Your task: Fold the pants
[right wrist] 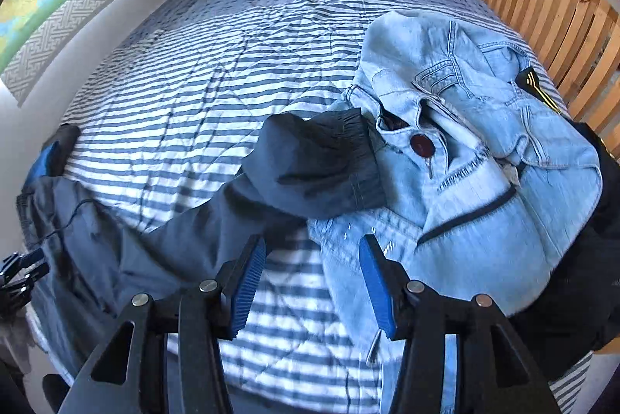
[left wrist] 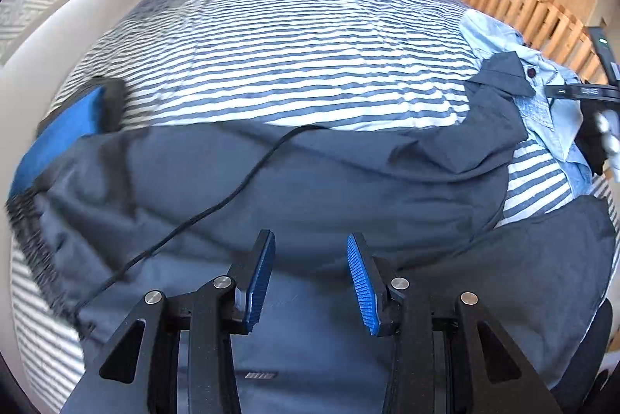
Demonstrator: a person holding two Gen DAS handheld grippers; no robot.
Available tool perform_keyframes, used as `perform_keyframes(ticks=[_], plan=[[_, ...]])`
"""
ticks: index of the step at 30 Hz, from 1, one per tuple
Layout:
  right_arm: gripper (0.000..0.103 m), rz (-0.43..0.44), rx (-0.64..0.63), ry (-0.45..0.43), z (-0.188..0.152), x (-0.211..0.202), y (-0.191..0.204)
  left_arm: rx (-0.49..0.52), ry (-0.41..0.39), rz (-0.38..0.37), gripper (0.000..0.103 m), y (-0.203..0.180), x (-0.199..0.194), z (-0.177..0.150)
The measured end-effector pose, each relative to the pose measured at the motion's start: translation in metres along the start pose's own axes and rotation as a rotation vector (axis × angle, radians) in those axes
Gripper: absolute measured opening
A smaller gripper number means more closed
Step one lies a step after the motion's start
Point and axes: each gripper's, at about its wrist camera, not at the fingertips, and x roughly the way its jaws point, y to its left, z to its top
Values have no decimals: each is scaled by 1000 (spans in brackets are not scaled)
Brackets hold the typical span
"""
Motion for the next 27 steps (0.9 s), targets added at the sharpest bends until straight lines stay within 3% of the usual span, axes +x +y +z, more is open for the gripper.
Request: perform_keyframes(ticks=[6, 7, 8, 12, 17, 21, 24, 25, 27], plan=[[46, 18, 67, 22, 21, 42, -1, 42, 32, -33, 42, -27, 40, 18], [31, 27, 70, 17, 23, 43, 0, 44, 34, -38, 42, -31, 44, 18], [2, 54, 77, 25, 25, 44, 0, 46, 36, -44, 42, -33, 48, 18], [3, 121, 104, -34, 21, 14, -2, 59, 38, -37, 42, -42, 56, 13], [3, 194, 101, -84, -13, -62, -9, 82, 7, -31, 42, -43, 51, 11], [3, 304, 178, -45, -38, -113, -21, 74, -6, -29, 42, -37, 50, 15], [7, 378, 320, -4, -46, -128, -41, 65, -9, -32, 42, -34, 51, 18], [7, 377, 350, 7, -44, -127, -48, 63, -6, -34, 42, -34, 53, 19], [20, 301, 326, 12, -33, -119, -58, 70, -2, -34, 42, -37, 54, 21]])
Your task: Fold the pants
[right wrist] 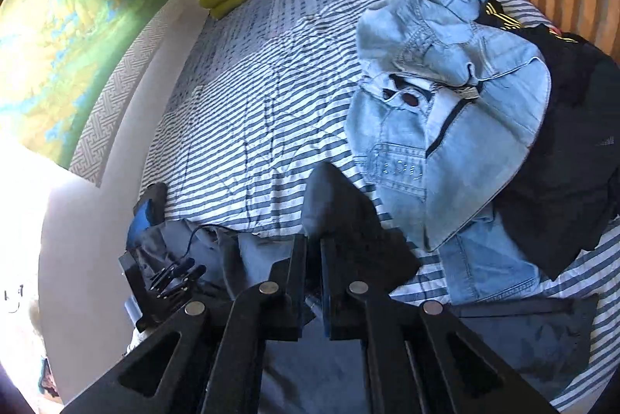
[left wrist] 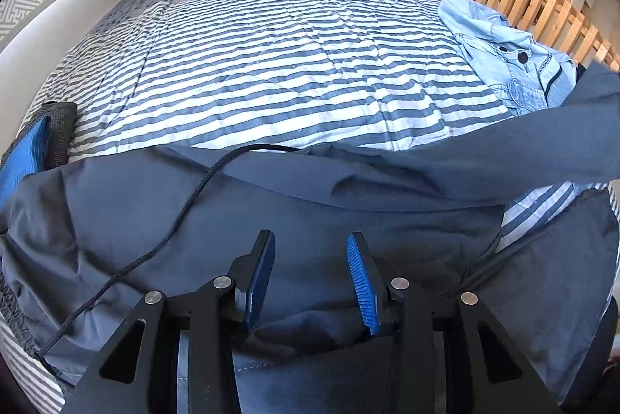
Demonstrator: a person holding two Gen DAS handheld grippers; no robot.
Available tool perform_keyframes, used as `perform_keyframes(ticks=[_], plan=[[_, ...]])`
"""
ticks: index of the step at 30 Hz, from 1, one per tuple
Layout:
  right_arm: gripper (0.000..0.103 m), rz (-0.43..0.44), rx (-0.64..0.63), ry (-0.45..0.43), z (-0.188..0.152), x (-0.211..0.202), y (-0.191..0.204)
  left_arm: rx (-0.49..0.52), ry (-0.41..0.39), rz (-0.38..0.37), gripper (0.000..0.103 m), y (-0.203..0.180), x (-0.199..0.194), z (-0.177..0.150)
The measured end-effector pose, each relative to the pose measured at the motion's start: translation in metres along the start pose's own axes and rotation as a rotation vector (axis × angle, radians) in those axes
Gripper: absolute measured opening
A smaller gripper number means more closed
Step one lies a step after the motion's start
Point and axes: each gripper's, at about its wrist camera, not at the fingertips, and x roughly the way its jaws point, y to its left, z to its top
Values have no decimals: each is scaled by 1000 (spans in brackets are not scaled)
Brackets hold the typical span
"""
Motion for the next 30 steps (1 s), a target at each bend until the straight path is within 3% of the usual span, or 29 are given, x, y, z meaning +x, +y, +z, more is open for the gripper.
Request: perform_keyframes(ticks=[1, 2, 4, 6, 9, 16, 20, 24, 25, 27, 28, 30], plan=[[44, -65, -23, -10, 8, 5, -6, 4, 0, -1, 42, -2, 0, 2], [53, -124, -25, -37, 13, 8, -13, 8, -1, -2, 42, -5, 1, 3], [53, -177, -16, -49, 15, 18, -31, 29, -6, -2, 42, -12, 0, 6], [53, -122, -5, -5, 8, 28, -50, 57, -7, 2, 42, -18, 0, 8], [53, -127, -32, 26, -15, 39, -65, 87, 5, 6, 42, -26, 6, 12], [54, -9, -217, 50, -89, 42, -66, 109, 28, 9, 42, -43, 20, 17], [55, -115, -285, 52, -100, 65, -61, 121, 36, 8, 42, -51, 23, 20], [55, -140, -349, 70, -97, 84, -55, 103, 40, -15, 42, -50, 23, 24], [54, -162, -374, 69, -95, 88, -51, 100, 39, -13, 42, -49, 23, 26], [35, -173, -369, 90, -89, 94, -48, 86, 38, -12, 42, -48, 24, 29], [21, -156, -349, 100, -86, 94, -50, 78, 39, -16, 42, -47, 24, 30], [13, -64, -290, 108, -82, 88, -53, 77, 37, -16, 42, -46, 25, 31]])
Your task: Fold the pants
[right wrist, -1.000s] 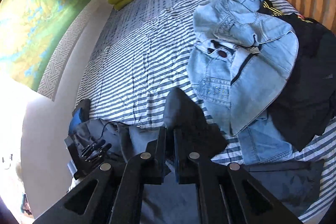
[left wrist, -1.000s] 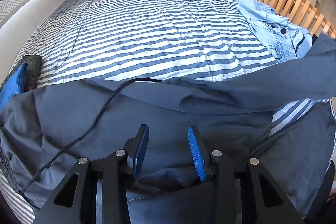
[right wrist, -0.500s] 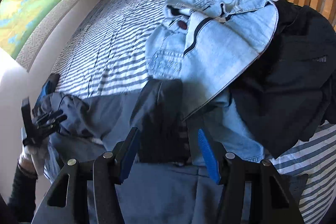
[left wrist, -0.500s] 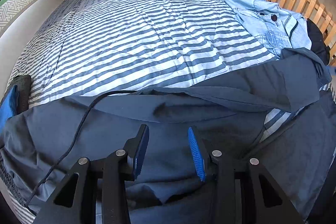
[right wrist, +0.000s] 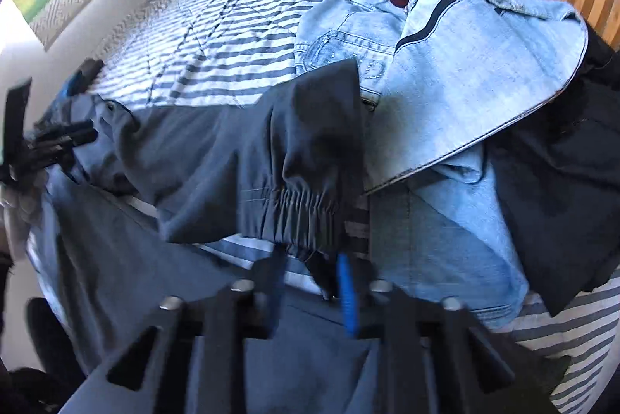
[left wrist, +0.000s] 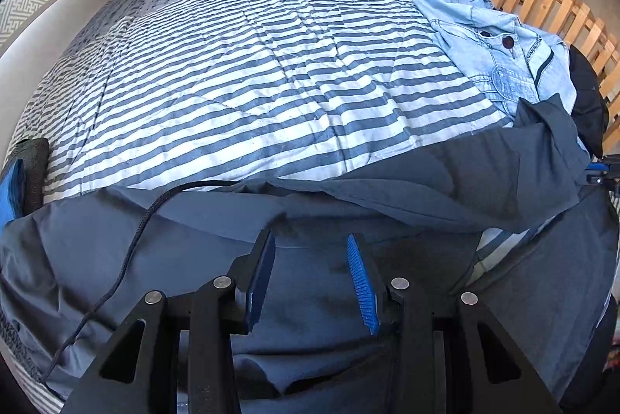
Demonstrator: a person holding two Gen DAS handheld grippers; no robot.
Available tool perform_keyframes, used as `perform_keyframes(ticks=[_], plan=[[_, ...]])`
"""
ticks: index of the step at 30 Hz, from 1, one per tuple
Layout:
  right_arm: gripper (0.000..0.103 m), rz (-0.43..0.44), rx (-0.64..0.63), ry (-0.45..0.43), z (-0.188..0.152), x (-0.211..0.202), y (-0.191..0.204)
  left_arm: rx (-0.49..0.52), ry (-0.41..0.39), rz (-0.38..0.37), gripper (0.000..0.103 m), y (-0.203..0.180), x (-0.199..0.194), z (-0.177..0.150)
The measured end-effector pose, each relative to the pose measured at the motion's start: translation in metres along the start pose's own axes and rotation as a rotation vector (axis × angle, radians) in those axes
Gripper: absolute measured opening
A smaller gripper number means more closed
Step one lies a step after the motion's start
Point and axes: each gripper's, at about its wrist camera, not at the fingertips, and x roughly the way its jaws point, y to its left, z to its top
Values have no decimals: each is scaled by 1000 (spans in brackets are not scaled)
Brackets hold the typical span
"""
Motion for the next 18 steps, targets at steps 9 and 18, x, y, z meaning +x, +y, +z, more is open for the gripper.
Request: perform_keyframes(ticks=[9, 18], plan=[[11, 397, 346, -167, 10, -101, -43, 39, -5, 5, 42, -7, 0, -1], [25, 87, 555, -314, 88, -109, -90, 10, -9, -10, 42, -7, 1, 5]])
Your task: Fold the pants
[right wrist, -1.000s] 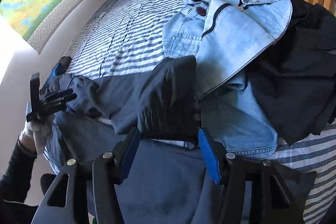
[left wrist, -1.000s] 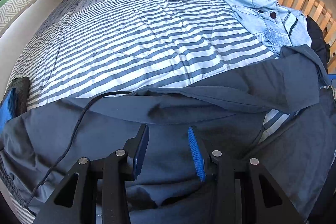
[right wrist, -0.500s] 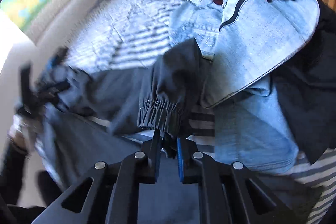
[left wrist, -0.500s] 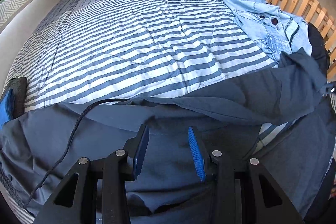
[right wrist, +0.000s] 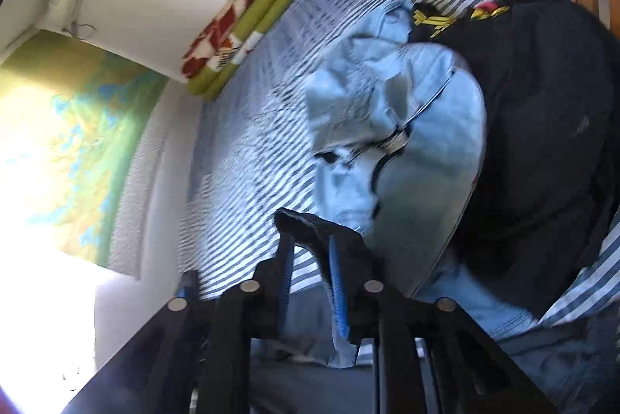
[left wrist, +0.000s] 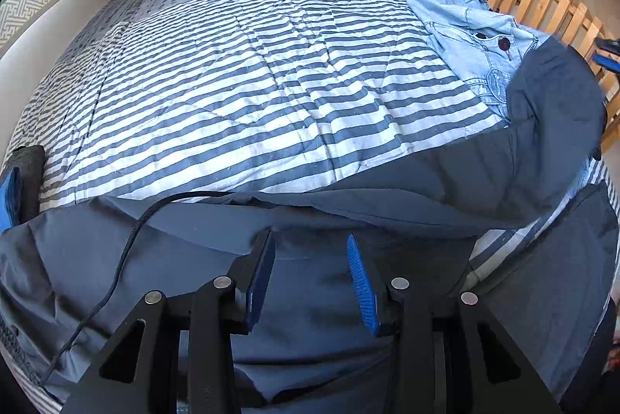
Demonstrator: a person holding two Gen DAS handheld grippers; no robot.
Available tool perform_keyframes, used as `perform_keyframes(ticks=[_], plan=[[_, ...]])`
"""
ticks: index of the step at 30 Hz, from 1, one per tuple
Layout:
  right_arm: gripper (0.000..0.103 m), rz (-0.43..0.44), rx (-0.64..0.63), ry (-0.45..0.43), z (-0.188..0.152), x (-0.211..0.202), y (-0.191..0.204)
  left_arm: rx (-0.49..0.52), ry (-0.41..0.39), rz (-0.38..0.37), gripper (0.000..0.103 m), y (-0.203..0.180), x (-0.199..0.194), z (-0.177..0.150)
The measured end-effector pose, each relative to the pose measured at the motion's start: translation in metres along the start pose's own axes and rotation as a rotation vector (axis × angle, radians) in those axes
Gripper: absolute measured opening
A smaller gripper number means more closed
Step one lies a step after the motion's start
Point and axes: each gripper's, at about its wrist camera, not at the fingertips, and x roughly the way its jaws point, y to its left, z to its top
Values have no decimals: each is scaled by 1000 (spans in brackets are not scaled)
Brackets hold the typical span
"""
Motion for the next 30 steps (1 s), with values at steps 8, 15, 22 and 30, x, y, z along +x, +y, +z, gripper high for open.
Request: perform_keyframes(ticks=[8, 15, 22, 30], plan=[[51, -77, -241, 184, -64, 30, 7, 19, 12, 0, 42, 1, 3, -4], [51, -147, -14, 210, -77, 91, -51, 32, 11, -14, 42, -10, 5, -4], [3, 24, 50, 77, -88, 56, -51, -5, 3, 22, 42, 10, -7, -10], [3, 240, 17, -148, -104, -85, 10, -18, -10, 45, 42, 18, -1, -12]])
